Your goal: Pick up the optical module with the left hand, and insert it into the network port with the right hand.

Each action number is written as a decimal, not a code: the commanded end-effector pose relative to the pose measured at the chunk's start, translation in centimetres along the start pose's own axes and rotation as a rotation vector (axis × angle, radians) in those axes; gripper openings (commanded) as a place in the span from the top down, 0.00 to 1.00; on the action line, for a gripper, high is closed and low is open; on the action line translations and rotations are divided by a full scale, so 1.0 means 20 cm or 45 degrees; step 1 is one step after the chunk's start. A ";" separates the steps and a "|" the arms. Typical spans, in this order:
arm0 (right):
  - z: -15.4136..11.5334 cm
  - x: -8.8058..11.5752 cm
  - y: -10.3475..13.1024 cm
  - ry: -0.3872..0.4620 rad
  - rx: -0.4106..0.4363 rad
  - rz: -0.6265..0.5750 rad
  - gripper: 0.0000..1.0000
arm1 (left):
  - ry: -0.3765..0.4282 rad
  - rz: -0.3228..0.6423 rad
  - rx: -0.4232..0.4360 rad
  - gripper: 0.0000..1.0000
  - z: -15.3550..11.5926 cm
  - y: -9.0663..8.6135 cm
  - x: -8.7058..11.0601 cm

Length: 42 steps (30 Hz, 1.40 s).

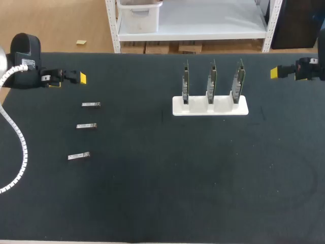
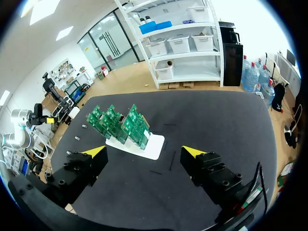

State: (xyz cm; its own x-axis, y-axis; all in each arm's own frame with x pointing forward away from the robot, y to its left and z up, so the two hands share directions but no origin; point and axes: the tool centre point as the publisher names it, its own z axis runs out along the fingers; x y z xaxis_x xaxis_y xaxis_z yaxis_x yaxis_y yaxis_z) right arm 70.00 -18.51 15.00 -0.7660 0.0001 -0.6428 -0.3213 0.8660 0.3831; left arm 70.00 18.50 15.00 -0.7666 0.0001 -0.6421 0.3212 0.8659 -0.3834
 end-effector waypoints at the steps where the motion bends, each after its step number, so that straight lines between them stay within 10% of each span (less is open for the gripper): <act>1: 0.00 0.00 0.00 0.000 0.000 0.000 0.00 | 0.000 0.000 0.000 0.00 0.00 0.00 0.00; 23: 0.00 0.00 0.00 0.000 0.000 0.000 0.00 | 0.023 0.033 0.039 0.00 0.00 0.04 -0.03; 34: 0.00 0.00 0.00 0.000 0.000 0.000 0.00 | 0.211 0.527 0.022 0.00 0.10 0.13 -0.18; 42: 0.00 0.00 0.00 0.000 0.000 0.000 0.00 | 0.591 0.915 0.172 0.00 0.22 0.24 -0.19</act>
State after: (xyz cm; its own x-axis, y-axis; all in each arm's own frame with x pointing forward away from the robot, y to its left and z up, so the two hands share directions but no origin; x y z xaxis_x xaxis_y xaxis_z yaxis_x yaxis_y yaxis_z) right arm 70.00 -18.50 15.00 -0.7660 0.0001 -0.6428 -0.3213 0.8660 0.3831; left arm 74.61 20.17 13.32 -0.5875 0.5080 -0.6299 0.7113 0.6954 -0.1026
